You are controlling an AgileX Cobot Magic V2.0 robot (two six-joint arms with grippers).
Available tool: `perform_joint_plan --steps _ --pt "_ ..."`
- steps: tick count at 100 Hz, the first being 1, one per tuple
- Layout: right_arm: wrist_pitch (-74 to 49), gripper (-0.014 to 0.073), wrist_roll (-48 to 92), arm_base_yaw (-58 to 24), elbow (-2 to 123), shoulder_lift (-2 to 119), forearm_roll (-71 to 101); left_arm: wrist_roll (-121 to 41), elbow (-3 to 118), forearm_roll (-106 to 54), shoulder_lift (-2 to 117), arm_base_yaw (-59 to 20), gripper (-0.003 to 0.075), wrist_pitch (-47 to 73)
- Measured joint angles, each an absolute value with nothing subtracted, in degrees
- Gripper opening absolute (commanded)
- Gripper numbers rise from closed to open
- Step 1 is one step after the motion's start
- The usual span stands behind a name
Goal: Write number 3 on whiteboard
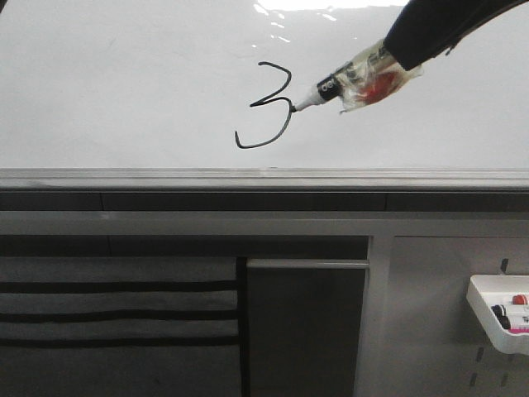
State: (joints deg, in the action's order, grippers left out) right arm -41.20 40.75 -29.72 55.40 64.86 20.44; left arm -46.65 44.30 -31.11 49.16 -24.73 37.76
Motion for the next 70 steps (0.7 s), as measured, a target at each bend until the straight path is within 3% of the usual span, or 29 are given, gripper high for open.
perform_joint_plan --steps 26,70 --pt "-35.48 -0.0048 55.97 -35.15 55.40 64.86 20.44 -53.84 44.30 -33.83 50.66 -26.17 0.0410 37.59" --pt "-31.69 -0.0048 63.70 -42.00 55.40 66.34 20.44 -65.52 50.73 -31.65 63.16 -40.46 0.0410 34.39"
